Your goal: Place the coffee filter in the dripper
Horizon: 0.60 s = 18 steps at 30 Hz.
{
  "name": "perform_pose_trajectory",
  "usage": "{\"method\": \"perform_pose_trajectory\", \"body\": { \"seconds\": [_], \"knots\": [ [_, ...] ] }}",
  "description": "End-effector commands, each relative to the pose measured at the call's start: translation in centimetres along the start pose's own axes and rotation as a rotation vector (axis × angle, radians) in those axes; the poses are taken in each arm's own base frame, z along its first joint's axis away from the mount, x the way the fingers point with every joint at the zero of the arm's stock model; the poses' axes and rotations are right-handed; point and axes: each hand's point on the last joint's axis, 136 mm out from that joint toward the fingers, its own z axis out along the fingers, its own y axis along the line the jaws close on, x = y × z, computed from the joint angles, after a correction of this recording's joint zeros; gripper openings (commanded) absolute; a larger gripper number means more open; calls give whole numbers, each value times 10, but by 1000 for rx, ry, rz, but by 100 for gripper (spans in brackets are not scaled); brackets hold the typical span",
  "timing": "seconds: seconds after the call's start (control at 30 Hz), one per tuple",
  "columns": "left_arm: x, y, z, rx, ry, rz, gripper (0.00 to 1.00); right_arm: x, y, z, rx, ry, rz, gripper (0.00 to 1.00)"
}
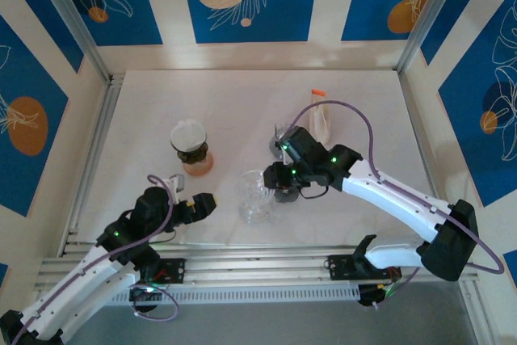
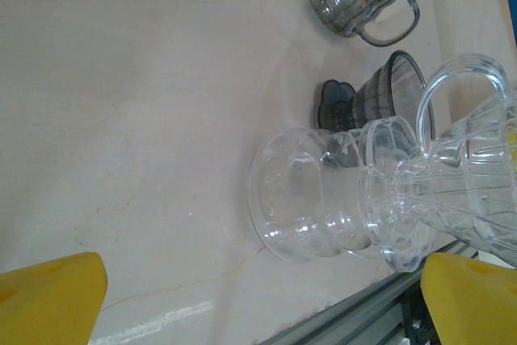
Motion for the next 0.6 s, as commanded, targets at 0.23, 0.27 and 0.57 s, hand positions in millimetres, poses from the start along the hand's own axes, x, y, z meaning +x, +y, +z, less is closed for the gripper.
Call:
{"method": "perform_pose_trajectory", "body": {
  "seconds": [0.23,0.27,0.57],
  "knots": [
    [-2,-9,2,39,-3,29,100,-19,-17,-36,108,-146,-8,68],
    [-2,-10,2,40,-4,32,100,-26,-25,-43,140,-188,-8,68],
    [-11,-21,-2,50,-17,71,100,-96,-106,-52,333,-337,98,59]
  ]
}}
